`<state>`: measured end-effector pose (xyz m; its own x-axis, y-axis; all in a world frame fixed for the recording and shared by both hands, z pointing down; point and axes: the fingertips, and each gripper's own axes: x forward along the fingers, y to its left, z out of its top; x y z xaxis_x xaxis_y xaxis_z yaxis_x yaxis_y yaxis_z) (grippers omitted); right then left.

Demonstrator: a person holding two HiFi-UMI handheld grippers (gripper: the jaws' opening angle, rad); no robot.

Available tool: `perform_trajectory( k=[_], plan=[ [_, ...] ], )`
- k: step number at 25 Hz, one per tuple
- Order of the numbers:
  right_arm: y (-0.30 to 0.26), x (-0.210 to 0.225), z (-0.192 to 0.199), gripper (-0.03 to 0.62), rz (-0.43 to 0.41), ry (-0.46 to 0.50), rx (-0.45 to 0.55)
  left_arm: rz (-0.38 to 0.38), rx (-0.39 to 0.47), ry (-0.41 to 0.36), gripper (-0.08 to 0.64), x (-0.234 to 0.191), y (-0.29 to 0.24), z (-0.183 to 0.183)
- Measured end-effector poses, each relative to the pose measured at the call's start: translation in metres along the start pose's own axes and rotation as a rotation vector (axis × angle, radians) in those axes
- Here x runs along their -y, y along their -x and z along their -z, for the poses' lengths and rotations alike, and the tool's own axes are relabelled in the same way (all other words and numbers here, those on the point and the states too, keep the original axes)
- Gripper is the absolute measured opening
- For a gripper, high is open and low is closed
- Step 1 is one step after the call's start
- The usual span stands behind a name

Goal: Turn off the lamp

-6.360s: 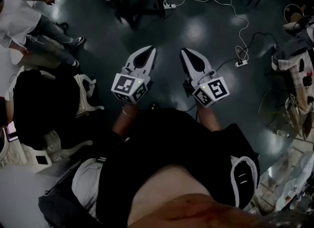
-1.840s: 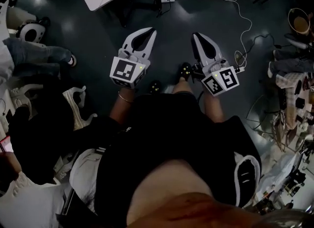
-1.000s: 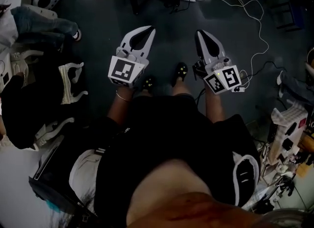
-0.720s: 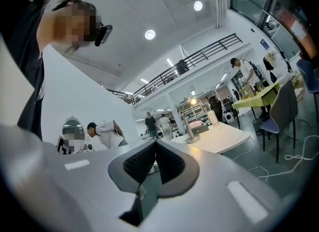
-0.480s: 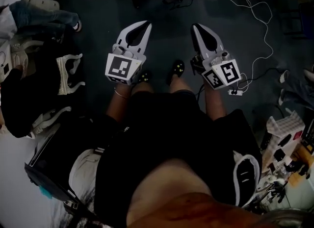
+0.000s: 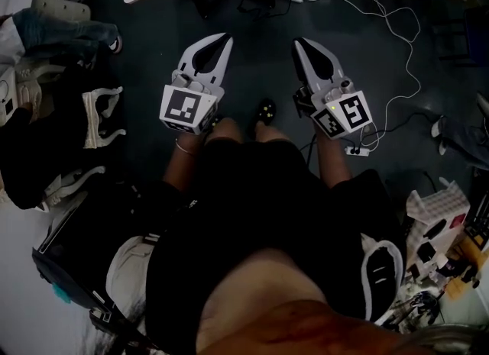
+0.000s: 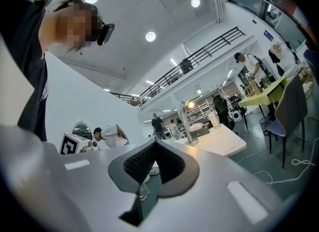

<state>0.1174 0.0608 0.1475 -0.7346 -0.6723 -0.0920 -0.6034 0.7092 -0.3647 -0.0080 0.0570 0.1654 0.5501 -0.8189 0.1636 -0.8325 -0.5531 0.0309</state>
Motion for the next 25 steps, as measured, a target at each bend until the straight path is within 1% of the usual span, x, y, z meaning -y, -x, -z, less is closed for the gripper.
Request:
perform_trajectory(
  k=[3, 6, 11, 15, 18, 22, 25],
  plan=[
    [0.005, 0.006, 0.000, 0.000, -0.021, -0.013, 0.004, -0.005, 0.005, -0.006, 0.006, 0.006, -0.003, -0.004],
    [0.007, 0.012, 0.005, 0.000, -0.023, -0.027, -0.007, -0.017, 0.000, -0.009, 0.006, 0.007, -0.005, -0.004],
    [-0.002, 0.015, 0.016, 0.000, -0.011, -0.037, -0.037, -0.041, -0.031, 0.010, 0.006, -0.012, -0.007, 0.012],
    [-0.009, 0.021, 0.018, 0.000, 0.011, -0.024, -0.049, 0.009, -0.026, 0.043, 0.006, -0.016, -0.021, 0.020],
    [-0.015, 0.026, 0.023, 0.000, 0.031, -0.012, -0.064, 0.032, -0.046, 0.032, 0.006, -0.020, -0.034, 0.022],
    [-0.029, 0.031, 0.027, 0.000, 0.053, -0.014, -0.072, 0.086, -0.024, 0.035, 0.006, -0.029, -0.051, 0.029],
    [-0.045, 0.035, 0.035, 0.000, 0.071, -0.011, -0.081, 0.107, -0.040, 0.036, 0.006, -0.043, -0.060, 0.037]
  ],
)
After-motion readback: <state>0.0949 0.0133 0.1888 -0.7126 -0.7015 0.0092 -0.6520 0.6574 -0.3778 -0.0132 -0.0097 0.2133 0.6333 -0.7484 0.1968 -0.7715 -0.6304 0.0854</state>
